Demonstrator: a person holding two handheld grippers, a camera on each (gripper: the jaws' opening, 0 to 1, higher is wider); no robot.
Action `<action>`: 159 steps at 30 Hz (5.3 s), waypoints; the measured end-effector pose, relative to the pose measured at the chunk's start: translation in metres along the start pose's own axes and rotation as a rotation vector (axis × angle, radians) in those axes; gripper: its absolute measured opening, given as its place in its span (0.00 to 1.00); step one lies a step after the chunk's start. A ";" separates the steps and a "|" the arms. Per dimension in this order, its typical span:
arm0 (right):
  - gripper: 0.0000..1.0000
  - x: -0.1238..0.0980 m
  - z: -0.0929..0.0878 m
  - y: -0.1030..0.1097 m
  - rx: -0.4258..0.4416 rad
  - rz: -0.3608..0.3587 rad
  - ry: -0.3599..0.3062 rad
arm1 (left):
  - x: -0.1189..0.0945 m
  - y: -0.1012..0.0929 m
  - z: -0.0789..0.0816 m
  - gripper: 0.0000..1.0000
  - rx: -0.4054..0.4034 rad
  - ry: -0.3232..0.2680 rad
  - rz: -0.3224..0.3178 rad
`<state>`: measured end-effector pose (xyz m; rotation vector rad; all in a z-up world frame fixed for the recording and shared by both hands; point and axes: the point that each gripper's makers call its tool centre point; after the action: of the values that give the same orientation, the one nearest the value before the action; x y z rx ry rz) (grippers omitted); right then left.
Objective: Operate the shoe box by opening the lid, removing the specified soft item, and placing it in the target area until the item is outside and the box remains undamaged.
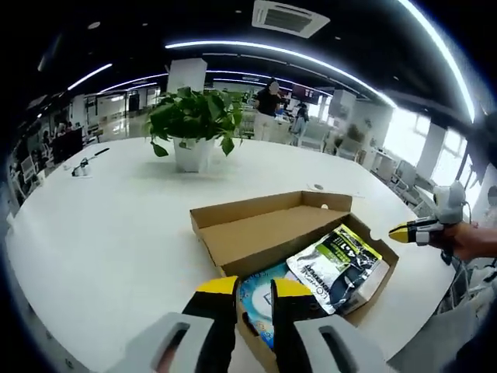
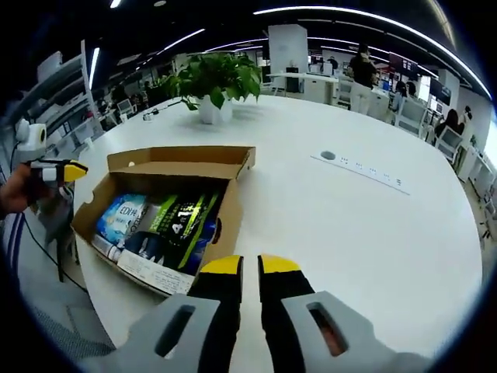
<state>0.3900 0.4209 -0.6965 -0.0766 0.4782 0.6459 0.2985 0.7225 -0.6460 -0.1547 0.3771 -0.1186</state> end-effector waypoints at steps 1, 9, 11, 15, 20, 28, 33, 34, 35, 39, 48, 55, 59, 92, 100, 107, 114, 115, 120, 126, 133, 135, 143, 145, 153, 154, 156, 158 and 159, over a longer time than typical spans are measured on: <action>0.06 -0.001 0.000 0.000 0.000 0.001 0.000 | 0.000 -0.004 -0.001 0.15 0.001 0.004 -0.007; 0.06 -0.011 0.001 0.002 -0.017 0.003 -0.015 | 0.000 -0.026 -0.004 0.15 0.006 0.012 -0.050; 0.05 -0.012 0.002 0.003 -0.019 0.004 -0.021 | 0.002 -0.031 -0.004 0.15 0.011 0.016 -0.062; 0.05 -0.013 0.002 0.006 -0.011 0.003 -0.026 | 0.006 -0.037 -0.005 0.15 0.014 0.019 -0.076; 0.06 -0.015 0.001 0.012 -0.016 0.010 -0.028 | 0.011 -0.047 -0.010 0.15 0.011 0.031 -0.095; 0.06 -0.015 0.001 0.017 -0.011 0.015 -0.036 | 0.017 -0.058 -0.014 0.15 0.010 0.045 -0.120; 0.06 -0.015 0.001 0.020 -0.009 0.023 -0.037 | 0.023 -0.063 -0.012 0.15 0.007 0.047 -0.129; 0.06 -0.015 0.001 0.021 -0.008 0.023 -0.037 | 0.025 -0.065 -0.012 0.15 0.006 0.048 -0.132; 0.06 -0.015 0.001 0.021 -0.008 0.023 -0.038 | 0.026 -0.066 -0.012 0.15 0.007 0.048 -0.134; 0.06 -0.015 0.002 0.025 -0.014 0.030 -0.039 | 0.033 -0.072 -0.015 0.15 -0.001 0.055 -0.146; 0.06 -0.018 0.005 0.030 -0.021 0.040 -0.048 | 0.044 -0.087 -0.029 0.15 -0.029 0.087 -0.176; 0.06 -0.020 0.003 0.030 -0.021 0.044 -0.047 | 0.052 -0.094 -0.037 0.15 -0.042 0.112 -0.186; 0.06 -0.021 0.001 0.034 -0.023 0.053 -0.044 | 0.056 -0.099 -0.044 0.16 -0.052 0.135 -0.197; 0.08 -0.023 0.001 0.057 -0.029 0.101 -0.043 | 0.052 -0.091 -0.101 0.18 -0.254 0.387 -0.155; 0.10 -0.014 0.010 0.065 -0.037 0.129 -0.042 | 0.051 -0.099 -0.105 0.18 -0.287 0.429 -0.189; 0.14 0.000 0.009 0.074 -0.045 0.151 -0.011 | 0.052 -0.096 -0.106 0.14 -0.343 0.444 -0.194; 0.17 0.009 0.008 0.077 -0.063 0.160 0.017 | 0.052 -0.096 -0.107 0.10 -0.365 0.449 -0.189; 0.18 0.010 0.008 0.078 -0.062 0.160 0.019 | 0.053 -0.096 -0.107 0.10 -0.365 0.449 -0.189; 0.22 0.012 0.004 0.079 -0.092 0.153 0.049 | 0.052 -0.096 -0.106 0.08 -0.370 0.446 -0.191; 0.25 0.015 -0.003 0.081 -0.122 0.150 0.083 | 0.050 -0.096 -0.107 0.07 -0.371 0.461 -0.196; 0.26 0.018 -0.006 0.079 -0.124 0.142 0.098 | 0.047 -0.098 -0.109 0.10 -0.377 0.495 -0.227; 0.26 0.020 -0.006 0.081 -0.121 0.146 0.101 | 0.047 -0.100 -0.110 0.11 -0.378 0.499 -0.236; 0.21 0.028 -0.010 0.089 0.020 0.164 0.105 | 0.051 -0.102 -0.111 0.10 -0.400 0.498 -0.236; 0.17 0.030 -0.008 0.085 0.034 0.150 0.091 | 0.051 -0.102 -0.111 0.10 -0.413 0.494 -0.236; 0.13 0.030 -0.011 0.088 0.039 0.143 0.088 | 0.052 -0.100 -0.109 0.06 -0.428 0.472 -0.229; 0.13 0.030 -0.011 0.088 0.038 0.142 0.087 | 0.052 -0.099 -0.109 0.05 -0.427 0.469 -0.226; 0.13 0.029 -0.011 0.087 0.041 0.137 0.085 | 0.053 -0.099 -0.108 0.03 -0.432 0.464 -0.223; 0.13 0.029 -0.013 0.085 0.043 0.133 0.088 | 0.054 -0.098 -0.106 0.02 -0.442 0.453 -0.216; 0.13 0.028 -0.013 0.084 0.043 0.131 0.089 | 0.054 -0.098 -0.104 0.01 -0.453 0.444 -0.214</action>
<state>0.3544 0.5014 -0.7139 -0.0334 0.5858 0.7621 0.3007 0.6052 -0.7443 -0.6231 0.8286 -0.2799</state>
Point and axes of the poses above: the point that each gripper's makers call its tool centre point, and the gripper's own axes: x roughly forward along the fingers, y roughly to its left, z roughly out of its top, and after that the axes turned 13 degrees about -y, right-handed
